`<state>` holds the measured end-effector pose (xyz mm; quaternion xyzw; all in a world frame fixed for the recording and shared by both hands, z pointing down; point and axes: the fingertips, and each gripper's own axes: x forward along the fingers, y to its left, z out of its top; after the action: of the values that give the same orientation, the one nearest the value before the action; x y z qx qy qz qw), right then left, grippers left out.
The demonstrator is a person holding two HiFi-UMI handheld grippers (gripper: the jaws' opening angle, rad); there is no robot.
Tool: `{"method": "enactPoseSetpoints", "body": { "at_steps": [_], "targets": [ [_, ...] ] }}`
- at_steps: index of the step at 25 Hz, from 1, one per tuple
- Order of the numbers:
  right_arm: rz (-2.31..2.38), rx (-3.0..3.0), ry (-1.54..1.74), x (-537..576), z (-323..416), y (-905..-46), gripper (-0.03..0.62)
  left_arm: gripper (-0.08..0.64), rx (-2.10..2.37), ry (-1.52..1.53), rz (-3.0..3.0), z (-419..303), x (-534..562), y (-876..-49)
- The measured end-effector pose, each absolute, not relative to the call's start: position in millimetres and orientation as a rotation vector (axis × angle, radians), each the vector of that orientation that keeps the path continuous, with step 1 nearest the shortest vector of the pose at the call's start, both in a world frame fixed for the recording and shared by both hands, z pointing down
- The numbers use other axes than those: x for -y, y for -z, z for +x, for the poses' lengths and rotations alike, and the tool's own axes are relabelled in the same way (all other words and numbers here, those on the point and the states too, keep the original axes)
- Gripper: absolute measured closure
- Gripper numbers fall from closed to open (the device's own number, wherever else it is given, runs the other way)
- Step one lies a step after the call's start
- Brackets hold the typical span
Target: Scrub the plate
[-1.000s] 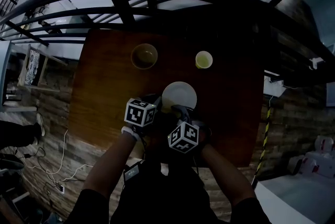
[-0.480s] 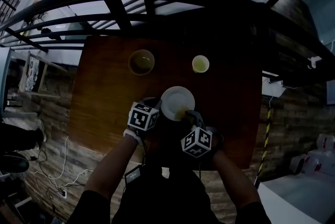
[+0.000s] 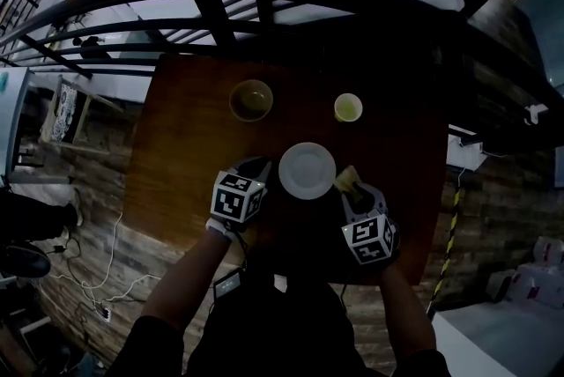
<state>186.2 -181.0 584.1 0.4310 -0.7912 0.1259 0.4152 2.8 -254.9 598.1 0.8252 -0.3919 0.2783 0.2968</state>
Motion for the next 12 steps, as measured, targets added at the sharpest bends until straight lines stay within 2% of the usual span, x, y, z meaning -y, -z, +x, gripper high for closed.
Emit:
{"method": "enactPoseSetpoints", "body": {
  "at_steps": [12],
  "targets": [
    [1.468, 2.200, -0.656, 163.9, 174.4, -488.0, 0.466, 0.523, 1.266, -0.561, 2.411, -49.7, 206.9, -484.4]
  ]
}}
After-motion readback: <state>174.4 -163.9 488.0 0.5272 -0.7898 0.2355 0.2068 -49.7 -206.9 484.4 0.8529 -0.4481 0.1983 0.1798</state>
